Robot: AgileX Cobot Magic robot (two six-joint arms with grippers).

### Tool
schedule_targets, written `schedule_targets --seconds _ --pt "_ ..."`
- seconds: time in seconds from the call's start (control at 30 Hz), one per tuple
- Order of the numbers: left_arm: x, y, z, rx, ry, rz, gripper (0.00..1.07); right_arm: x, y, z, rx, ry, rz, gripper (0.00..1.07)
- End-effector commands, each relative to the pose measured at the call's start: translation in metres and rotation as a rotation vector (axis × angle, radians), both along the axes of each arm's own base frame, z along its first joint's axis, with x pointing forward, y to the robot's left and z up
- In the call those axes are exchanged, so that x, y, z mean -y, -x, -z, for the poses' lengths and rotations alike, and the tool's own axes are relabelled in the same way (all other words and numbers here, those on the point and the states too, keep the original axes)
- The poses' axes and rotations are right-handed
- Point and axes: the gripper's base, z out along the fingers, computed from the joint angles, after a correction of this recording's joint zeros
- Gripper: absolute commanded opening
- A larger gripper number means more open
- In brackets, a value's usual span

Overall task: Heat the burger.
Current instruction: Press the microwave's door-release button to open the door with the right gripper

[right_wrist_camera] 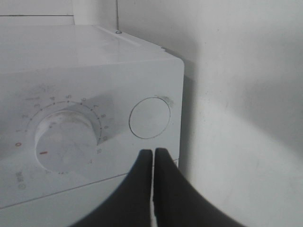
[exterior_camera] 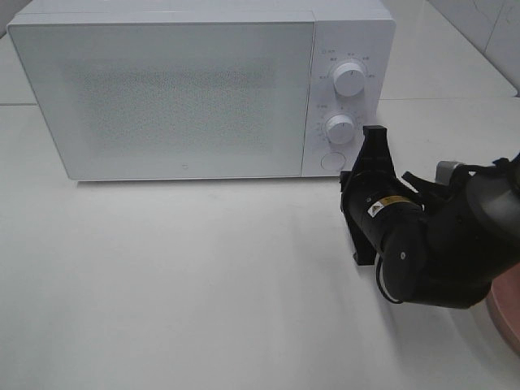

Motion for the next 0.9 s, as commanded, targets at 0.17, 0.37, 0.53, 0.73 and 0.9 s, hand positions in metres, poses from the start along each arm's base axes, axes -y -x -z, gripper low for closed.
schedule_targets --seconds 0.17,0.37,0.53,0.73,0.9 --pt "0.0 0.002 -0.001 0.029 0.001 0.0 0.98 -0.002 -0.016 0.003 0.004 -0.015 -0.001 0.0" --pt "0.0 0.002 -0.001 0.029 0.0 0.0 0.98 -0.009 -0.03 0.015 -0.004 -0.037 0.003 0.0" --pt "0.0 0.002 -0.001 0.029 0.0 0.0 0.98 -0.006 -0.042 0.018 0.006 -0.04 0.024 0.0" --pt "0.0 0.002 -0.001 0.029 0.001 0.0 0.98 -0.007 -0.049 0.022 0.006 -0.044 0.033 0.0" --pt "0.0 0.002 -0.001 0.029 0.001 0.0 0.98 -0.006 -0.055 0.021 0.014 -0.038 0.034 0.0"
